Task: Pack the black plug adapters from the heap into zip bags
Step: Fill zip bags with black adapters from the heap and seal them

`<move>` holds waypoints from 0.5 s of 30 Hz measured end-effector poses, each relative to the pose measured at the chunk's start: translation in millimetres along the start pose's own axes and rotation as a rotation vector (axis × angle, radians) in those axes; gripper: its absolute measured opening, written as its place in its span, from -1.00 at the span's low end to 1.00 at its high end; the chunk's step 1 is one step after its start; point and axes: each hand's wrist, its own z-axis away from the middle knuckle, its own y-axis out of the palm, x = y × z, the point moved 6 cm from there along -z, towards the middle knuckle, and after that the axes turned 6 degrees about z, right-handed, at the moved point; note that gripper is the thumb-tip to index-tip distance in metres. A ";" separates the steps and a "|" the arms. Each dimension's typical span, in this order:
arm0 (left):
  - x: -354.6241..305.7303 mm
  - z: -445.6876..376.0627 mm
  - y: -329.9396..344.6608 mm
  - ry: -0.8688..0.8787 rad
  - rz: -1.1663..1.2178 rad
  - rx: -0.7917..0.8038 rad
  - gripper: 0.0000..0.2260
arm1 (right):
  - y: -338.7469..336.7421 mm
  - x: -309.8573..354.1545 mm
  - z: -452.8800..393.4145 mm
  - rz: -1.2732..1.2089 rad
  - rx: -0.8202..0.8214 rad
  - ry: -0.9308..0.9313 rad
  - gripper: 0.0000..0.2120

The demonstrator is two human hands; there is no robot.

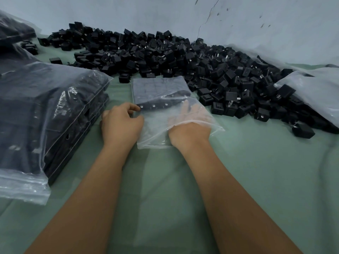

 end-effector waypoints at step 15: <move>-2.8 0.6 -0.5 0.009 -0.015 0.008 -0.73 | -16.1 30.9 20.4 -0.027 -0.066 -0.375 -0.82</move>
